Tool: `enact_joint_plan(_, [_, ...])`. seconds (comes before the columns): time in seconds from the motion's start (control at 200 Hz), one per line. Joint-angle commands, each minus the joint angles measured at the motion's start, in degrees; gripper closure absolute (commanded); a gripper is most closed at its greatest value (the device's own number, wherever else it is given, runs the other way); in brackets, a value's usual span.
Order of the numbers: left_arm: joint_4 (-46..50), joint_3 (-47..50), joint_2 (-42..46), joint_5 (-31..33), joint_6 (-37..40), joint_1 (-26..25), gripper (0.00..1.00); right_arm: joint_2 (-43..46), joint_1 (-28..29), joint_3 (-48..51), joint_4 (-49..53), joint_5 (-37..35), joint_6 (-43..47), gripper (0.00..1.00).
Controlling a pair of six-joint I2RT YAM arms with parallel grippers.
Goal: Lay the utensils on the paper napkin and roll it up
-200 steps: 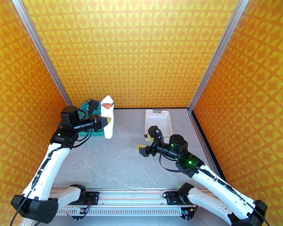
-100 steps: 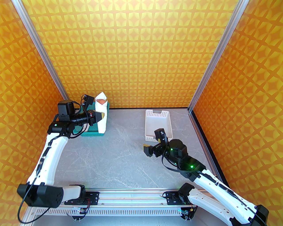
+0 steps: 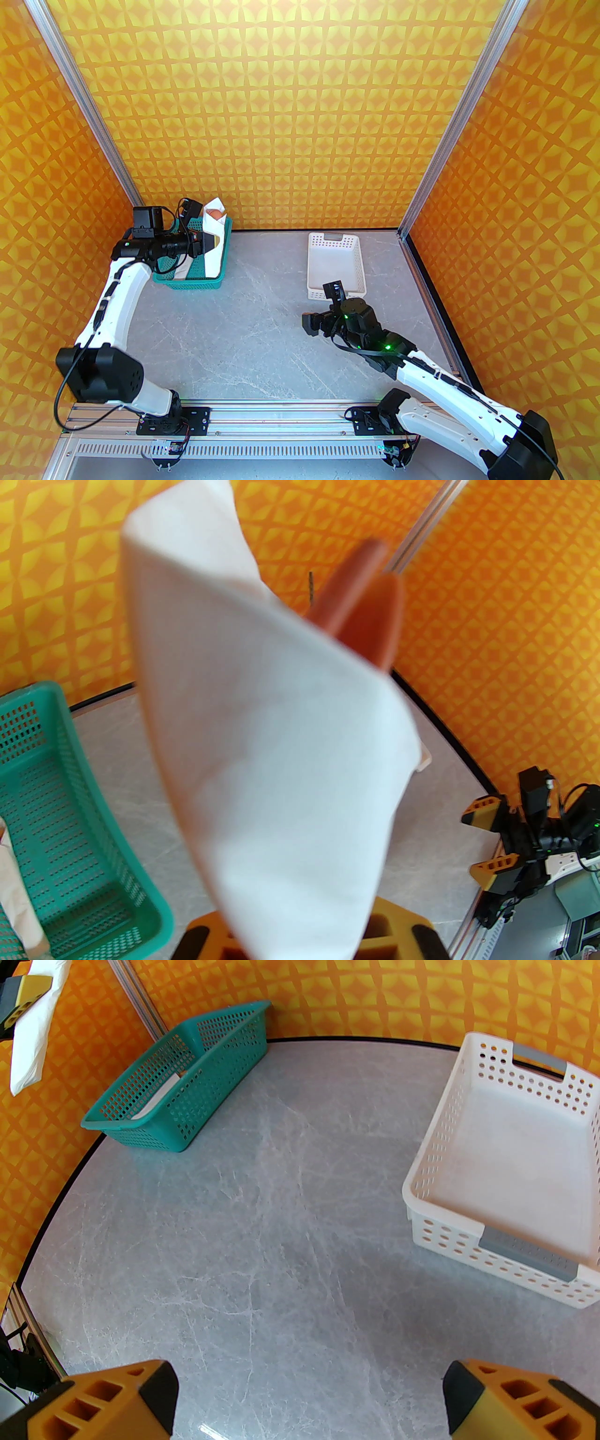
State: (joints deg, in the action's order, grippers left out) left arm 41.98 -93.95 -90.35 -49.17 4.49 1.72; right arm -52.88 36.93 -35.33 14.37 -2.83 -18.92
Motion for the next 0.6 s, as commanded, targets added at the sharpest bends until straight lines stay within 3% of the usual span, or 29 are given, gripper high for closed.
enact_joint_plan(0.0, [4.24, -3.97, -2.61, 2.43, 3.37, 0.62, 1.0, -0.56, -0.19, -0.13, -0.31, -0.25, -0.6, 0.01])
enact_joint_plan(0.595, [12.8, -19.31, -19.61, 8.12, 7.93, 3.47, 1.0, -4.84, -0.19, -1.32, 0.48, -1.21, 2.55, 0.01])
